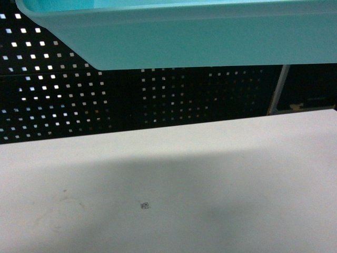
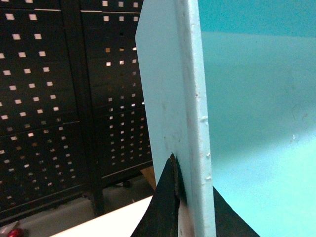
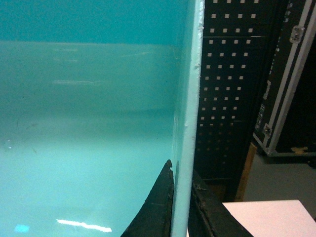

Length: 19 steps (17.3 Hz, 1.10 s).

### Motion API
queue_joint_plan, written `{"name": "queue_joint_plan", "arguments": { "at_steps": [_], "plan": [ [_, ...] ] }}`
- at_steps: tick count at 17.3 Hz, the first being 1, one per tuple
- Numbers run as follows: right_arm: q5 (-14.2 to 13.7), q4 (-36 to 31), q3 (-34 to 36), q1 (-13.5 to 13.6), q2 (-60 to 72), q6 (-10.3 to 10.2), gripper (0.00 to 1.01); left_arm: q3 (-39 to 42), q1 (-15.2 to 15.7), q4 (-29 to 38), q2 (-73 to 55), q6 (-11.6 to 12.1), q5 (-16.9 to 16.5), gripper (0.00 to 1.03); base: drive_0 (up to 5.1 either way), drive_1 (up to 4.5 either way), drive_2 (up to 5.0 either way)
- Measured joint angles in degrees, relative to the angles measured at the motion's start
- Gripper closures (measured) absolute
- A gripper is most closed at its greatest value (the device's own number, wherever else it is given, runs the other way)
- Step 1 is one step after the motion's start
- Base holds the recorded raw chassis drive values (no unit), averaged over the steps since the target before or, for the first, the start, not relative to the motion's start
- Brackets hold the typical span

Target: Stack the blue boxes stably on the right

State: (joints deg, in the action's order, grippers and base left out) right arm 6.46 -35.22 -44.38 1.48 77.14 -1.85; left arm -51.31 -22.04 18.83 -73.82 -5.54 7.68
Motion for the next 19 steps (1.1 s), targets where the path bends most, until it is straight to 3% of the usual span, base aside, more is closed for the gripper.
{"name": "queue_joint_plan", "arguments": {
  "at_steps": [19],
  "plan": [
    [0.0,0.0,0.0,0.0,0.0,0.0,0.94,0.0,0.0,0.0,0.0,0.0,0.0,1.01,-1.7,-1.65,-1.7]
  ]
}}
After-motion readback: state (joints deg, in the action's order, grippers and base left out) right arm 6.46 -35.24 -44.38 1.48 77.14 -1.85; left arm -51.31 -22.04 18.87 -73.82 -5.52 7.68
